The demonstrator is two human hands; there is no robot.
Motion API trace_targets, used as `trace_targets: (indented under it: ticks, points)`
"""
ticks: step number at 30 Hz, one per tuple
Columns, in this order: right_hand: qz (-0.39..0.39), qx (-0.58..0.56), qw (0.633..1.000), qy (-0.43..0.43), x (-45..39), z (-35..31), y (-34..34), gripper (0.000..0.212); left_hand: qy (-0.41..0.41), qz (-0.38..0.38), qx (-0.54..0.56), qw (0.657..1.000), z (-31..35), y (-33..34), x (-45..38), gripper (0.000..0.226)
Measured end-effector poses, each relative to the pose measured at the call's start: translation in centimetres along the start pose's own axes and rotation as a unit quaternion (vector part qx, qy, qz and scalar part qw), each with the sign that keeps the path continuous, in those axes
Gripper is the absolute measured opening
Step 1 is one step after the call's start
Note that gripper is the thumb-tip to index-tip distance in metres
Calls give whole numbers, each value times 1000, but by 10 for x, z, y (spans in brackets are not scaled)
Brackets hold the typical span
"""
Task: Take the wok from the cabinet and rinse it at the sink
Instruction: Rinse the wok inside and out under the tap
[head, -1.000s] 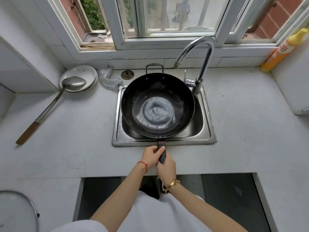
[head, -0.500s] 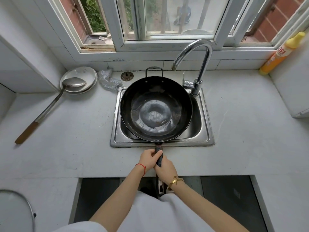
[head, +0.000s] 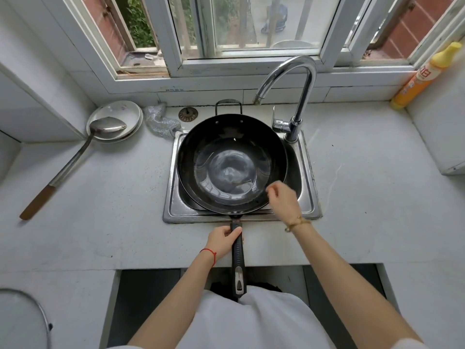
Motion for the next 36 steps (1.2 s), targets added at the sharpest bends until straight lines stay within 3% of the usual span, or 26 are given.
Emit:
trace_targets:
  ticks: [7,12,16,22,36]
  points:
    - [81,-37,996,-17,-92,-41,-54,34,-8,2,14,1000,-1,1,1,29]
    - [51,-25,998,-34,-133,-62,-52,47,-9,19,-10,1000,1,-2,2,27]
    - [25,-30,999,-32,-148,-73,-51,41,-18,24,-10,1000,-1,-3,2,28]
    - [7,-31,999,-27,-188,-56,-36,62,-29,19,5,999,-3,-2,2,29]
    - [-40,16,997,-60,-175,-82,-26,53,-28,18,11,999,2,-3,6,27]
Point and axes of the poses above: each hand's wrist, its own x-axis away from the middle knuckle, its own y-axis out of the palm, z = x × y, the point moved 10 cm from there along -x, towards the middle knuckle, and after that the axes turned 6 degrees about -x, right-handed, at the moved point
